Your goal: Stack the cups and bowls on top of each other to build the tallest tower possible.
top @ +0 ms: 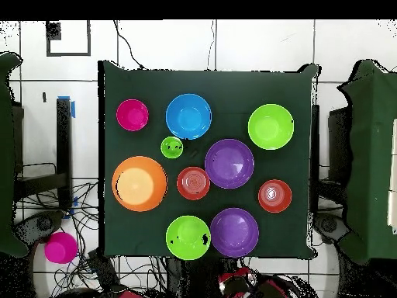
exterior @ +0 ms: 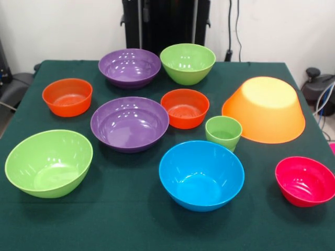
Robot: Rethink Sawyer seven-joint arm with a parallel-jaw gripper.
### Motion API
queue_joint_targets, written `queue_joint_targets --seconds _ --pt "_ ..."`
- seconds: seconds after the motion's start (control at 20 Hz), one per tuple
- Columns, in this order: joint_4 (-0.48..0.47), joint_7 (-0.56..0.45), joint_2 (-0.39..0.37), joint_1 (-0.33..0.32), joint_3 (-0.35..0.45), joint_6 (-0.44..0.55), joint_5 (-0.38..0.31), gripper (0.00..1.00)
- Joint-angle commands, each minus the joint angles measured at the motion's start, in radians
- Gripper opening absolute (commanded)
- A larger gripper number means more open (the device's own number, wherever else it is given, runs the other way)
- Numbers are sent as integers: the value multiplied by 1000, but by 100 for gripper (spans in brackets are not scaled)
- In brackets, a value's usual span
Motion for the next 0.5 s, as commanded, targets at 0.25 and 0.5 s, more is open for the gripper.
queue_joint_targets --seconds 0.25,0.5 --pt "-271 600 16 148 143 130 -208 100" --pt "-343 595 54 143 151 103 -204 100"
